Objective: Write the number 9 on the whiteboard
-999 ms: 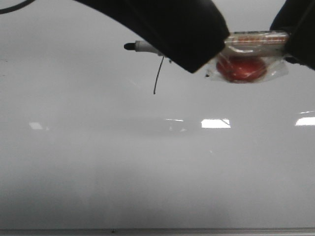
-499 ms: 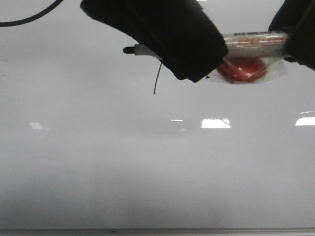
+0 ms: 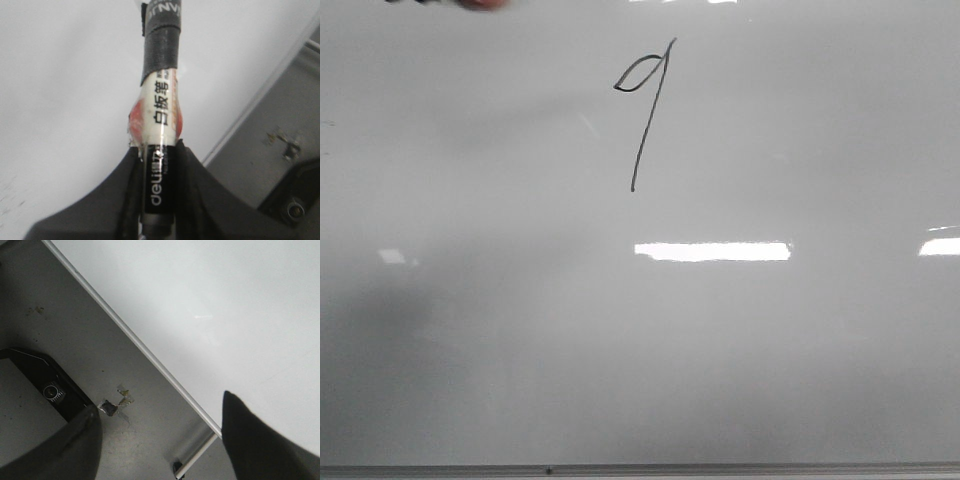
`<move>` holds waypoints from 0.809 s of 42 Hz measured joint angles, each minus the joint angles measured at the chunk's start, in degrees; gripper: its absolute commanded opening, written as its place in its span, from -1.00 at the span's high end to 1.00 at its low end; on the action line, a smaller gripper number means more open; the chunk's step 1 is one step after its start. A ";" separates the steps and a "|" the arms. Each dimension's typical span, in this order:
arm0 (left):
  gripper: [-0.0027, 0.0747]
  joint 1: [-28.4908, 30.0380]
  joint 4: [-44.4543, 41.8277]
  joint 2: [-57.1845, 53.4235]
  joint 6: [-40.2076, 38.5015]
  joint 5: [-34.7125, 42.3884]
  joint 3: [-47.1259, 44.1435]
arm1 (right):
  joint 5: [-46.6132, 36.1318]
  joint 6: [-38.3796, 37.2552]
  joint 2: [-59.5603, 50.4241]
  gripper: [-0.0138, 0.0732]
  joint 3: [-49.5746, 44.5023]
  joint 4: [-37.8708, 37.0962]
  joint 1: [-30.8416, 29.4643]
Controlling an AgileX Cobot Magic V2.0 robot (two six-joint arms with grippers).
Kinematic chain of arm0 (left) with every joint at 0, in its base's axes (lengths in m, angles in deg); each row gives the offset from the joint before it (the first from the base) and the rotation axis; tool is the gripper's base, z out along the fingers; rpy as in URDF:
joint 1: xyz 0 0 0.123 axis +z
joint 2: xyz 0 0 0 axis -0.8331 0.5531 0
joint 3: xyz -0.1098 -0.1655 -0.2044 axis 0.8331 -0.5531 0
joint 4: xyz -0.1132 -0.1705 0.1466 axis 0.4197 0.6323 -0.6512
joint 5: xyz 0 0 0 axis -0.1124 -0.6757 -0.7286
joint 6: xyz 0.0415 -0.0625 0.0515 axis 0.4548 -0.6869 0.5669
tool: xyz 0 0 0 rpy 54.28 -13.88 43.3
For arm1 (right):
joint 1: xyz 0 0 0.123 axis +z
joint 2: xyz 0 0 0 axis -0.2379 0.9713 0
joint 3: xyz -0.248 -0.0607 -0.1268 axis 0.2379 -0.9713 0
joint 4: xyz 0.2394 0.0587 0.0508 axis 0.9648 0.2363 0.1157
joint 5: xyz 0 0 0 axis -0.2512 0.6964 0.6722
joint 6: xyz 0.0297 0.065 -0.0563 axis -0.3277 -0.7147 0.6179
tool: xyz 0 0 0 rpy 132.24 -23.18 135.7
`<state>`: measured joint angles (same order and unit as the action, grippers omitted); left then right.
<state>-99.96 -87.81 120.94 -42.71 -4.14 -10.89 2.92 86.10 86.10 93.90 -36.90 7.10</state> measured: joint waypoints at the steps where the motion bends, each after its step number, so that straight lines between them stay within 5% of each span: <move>1: 0.80 1.08 -1.82 -1.22 -2.42 0.00 -0.41 | 0.03 -0.29 -0.11 -0.53 0.00 -0.22 0.00; 13: 0.80 16.56 -11.33 -12.10 -18.51 7.44 -11.58 | 0.03 -0.77 -0.11 -0.53 0.00 -0.36 0.00; 24: 0.80 32.59 -11.94 -11.25 -27.94 36.53 -27.64 | 0.03 -0.77 -0.11 -0.53 0.00 -0.42 0.00; 34: 0.80 40.27 -12.04 0.67 -28.98 53.94 -29.74 | 0.11 -0.81 -0.11 -0.53 0.00 -0.42 0.00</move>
<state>-59.69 -99.85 121.61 -71.69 49.80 -40.63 3.03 85.29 85.99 93.90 -37.32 7.10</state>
